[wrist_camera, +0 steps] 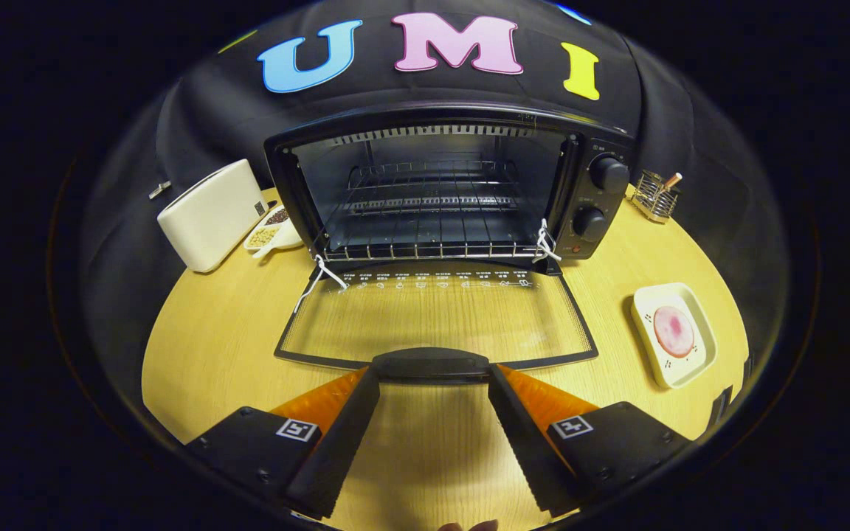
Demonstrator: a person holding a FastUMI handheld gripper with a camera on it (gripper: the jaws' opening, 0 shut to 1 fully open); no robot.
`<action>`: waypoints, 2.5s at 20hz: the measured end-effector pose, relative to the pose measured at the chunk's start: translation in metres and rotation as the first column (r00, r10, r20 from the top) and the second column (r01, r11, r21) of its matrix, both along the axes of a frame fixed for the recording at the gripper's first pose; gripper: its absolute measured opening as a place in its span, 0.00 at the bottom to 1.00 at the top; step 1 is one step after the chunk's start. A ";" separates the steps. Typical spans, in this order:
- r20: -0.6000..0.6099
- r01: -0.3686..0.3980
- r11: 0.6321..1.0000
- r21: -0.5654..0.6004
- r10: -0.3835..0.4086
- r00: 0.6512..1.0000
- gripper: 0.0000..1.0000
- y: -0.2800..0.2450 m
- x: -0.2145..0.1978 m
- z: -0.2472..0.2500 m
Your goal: Open the toaster oven, put the food inside, and close the toaster oven door.
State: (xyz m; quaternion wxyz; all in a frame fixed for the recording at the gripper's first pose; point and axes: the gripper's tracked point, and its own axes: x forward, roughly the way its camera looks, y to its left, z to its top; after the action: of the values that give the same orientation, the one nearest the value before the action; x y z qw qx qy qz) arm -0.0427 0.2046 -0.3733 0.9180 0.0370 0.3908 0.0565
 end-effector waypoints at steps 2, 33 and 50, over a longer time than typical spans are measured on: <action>0.022 0.013 1.000 0.023 -0.014 1.000 0.99 -0.007 0.000 0.012; -0.355 0.015 0.997 0.072 0.012 0.935 0.98 -0.359 0.033 0.003; -0.562 -0.065 0.998 0.017 0.063 0.825 0.35 -0.376 0.042 -0.062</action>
State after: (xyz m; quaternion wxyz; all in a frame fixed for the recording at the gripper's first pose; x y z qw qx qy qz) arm -0.0007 -0.1716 -0.4357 0.7600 0.0376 0.6447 0.0733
